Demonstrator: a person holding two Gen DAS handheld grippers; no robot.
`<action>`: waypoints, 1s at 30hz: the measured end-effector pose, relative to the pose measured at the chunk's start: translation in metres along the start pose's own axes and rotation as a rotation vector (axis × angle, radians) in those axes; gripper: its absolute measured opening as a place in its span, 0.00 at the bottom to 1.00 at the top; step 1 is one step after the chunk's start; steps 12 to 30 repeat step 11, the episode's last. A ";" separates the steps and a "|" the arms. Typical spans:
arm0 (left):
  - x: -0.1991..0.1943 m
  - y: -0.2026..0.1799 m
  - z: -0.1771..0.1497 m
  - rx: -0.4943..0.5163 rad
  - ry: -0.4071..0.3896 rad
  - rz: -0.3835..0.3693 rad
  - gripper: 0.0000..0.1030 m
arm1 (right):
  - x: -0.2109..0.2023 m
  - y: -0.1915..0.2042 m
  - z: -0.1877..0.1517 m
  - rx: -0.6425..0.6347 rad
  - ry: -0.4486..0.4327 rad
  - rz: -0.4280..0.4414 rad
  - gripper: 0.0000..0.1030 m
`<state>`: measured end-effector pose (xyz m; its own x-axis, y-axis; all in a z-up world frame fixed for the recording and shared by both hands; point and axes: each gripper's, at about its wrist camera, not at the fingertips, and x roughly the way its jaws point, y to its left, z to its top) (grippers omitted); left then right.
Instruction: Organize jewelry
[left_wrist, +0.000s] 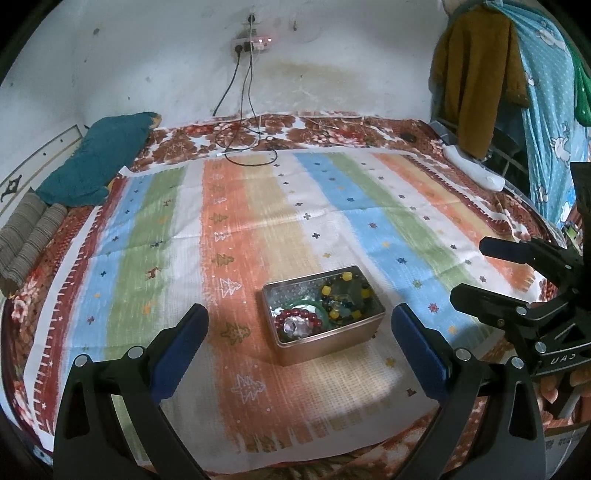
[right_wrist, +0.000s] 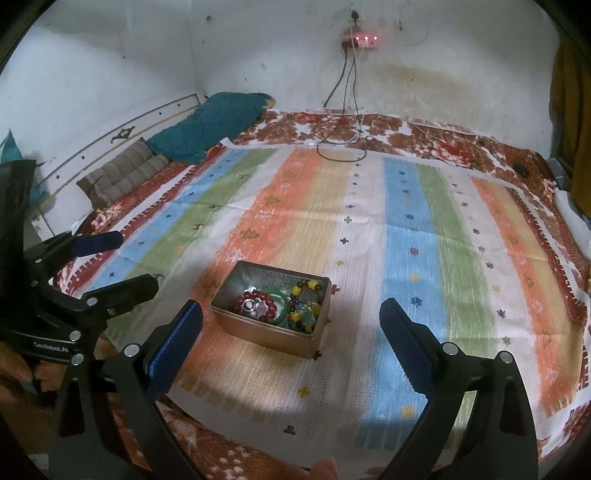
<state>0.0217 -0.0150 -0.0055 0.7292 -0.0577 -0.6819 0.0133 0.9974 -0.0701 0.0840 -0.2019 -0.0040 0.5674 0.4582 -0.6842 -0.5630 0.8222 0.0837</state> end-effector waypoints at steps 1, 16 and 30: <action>0.000 0.000 0.000 0.000 0.001 -0.001 0.94 | 0.000 0.000 0.000 0.000 0.000 0.000 0.95; 0.001 -0.001 0.000 0.007 0.005 -0.008 0.94 | -0.001 -0.004 -0.002 0.018 -0.019 0.006 0.95; 0.001 -0.001 0.000 0.007 0.005 -0.008 0.94 | -0.001 -0.004 -0.002 0.018 -0.019 0.006 0.95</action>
